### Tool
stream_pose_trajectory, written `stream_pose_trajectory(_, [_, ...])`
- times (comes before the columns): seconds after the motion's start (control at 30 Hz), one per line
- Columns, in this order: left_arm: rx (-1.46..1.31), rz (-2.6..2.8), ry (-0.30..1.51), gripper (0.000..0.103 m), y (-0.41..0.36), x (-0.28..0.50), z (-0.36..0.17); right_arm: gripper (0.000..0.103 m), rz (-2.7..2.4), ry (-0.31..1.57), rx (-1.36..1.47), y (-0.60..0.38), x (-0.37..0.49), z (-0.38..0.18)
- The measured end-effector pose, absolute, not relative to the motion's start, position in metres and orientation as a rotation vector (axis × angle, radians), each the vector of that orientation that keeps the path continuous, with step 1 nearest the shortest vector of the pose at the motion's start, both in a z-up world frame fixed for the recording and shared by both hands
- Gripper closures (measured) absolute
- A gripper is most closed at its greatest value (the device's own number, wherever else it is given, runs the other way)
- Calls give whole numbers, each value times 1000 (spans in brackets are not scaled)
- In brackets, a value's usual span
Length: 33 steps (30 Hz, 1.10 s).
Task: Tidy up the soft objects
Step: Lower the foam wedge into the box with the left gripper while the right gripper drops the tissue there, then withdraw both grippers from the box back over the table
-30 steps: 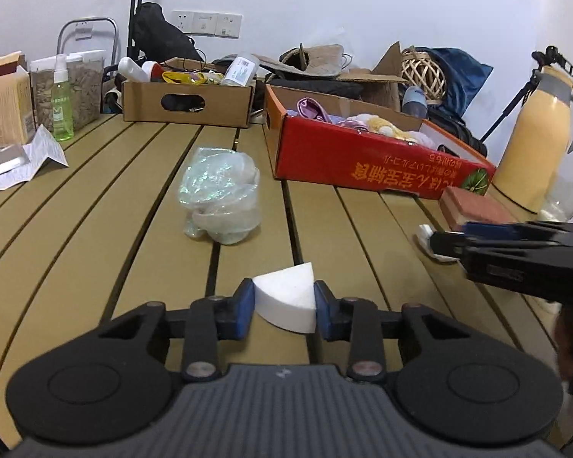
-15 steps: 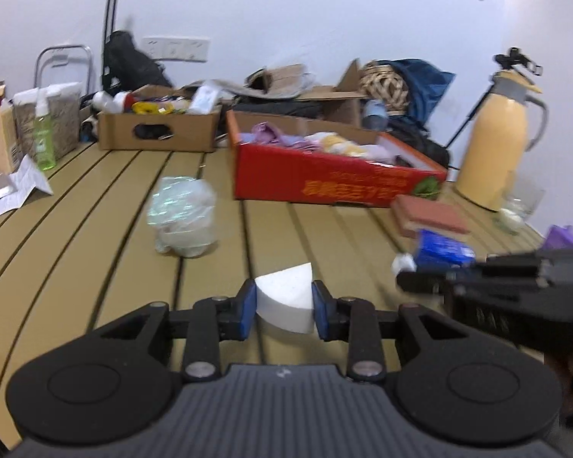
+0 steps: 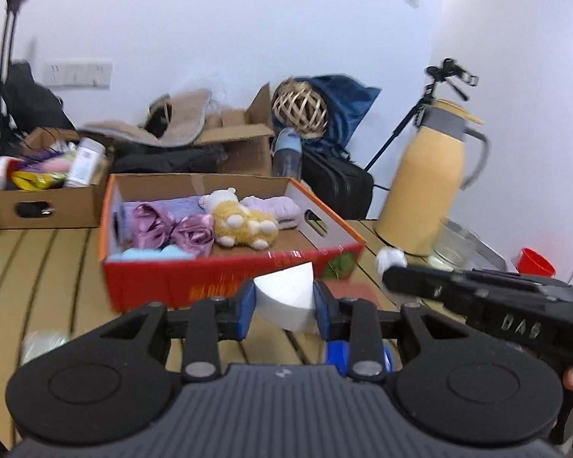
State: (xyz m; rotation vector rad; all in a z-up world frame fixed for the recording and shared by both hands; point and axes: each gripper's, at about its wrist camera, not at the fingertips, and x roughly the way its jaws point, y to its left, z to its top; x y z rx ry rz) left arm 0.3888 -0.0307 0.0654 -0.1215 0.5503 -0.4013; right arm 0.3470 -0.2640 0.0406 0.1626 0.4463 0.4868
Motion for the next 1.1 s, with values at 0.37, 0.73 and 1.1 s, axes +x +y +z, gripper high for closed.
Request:
stream_pose_trajectory(0.37, [-133, -275, 728, 68, -41, 544, 15, 96, 501, 714, 428, -254, 571, 13])
stream_pose_trajectory(0.73, [-120, -228, 628, 41, -6, 511, 31, 72, 487, 767, 349, -214, 588, -15])
stream_pose_trajectory(1.1, [-47, -54, 366, 32, 20, 312, 63, 49, 473, 478, 93, -261, 395, 60])
